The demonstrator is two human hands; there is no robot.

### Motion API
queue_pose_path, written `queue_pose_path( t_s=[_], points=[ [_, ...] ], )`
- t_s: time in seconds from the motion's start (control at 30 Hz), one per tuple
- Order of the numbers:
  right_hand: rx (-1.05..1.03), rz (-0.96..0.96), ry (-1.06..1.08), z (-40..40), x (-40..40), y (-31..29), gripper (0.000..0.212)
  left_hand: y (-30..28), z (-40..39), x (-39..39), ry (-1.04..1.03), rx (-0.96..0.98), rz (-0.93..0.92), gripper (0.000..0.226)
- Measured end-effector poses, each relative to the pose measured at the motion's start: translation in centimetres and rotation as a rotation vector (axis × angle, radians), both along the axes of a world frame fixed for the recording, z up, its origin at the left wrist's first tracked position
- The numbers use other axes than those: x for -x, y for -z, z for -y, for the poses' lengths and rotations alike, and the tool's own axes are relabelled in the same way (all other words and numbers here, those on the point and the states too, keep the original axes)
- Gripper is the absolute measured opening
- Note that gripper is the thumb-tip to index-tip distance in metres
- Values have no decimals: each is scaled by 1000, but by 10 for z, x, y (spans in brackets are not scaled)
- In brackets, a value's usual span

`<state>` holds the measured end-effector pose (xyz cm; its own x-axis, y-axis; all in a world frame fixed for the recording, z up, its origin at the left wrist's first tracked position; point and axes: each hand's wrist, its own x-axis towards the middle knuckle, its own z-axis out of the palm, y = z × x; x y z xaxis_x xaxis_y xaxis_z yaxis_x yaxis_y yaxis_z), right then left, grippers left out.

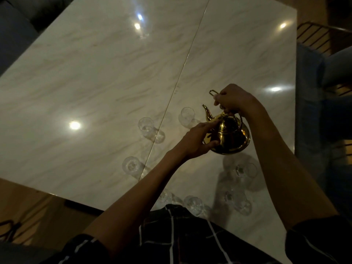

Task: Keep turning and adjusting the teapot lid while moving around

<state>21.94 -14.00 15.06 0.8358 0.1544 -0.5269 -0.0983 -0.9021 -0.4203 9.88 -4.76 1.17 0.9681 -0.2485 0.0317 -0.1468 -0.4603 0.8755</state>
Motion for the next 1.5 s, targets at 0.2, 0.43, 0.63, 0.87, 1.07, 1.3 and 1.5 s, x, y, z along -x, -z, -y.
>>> queue_pose_path(
  t_s=[0.2, 0.43, 0.63, 0.87, 1.07, 1.3, 1.5],
  points=[
    [-3, 5, 3, -2, 1, 0, 34, -1, -1, 1, -3, 4, -2, 69],
    [-4, -8, 14, -3, 2, 1, 32, 1, -1, 2, -11, 9, -7, 69],
    [-9, -9, 12, -2, 2, 3, 31, 1, -1, 2, -6, 12, -17, 69],
    [-19, -11, 25, -1, 2, 8, 30, 3, -1, 3, -4, -4, -33, 68],
    [-29, -7, 37, 1, 1, 16, 32, 3, -1, 4, -13, -9, -53, 68],
    [-53, -5, 51, 1, 3, 23, 33, 6, -2, 7, -14, -32, -73, 68],
    [-82, 40, 93, 4, 12, 34, 33, 5, -2, 12, -15, -54, -86, 64]
  ],
)
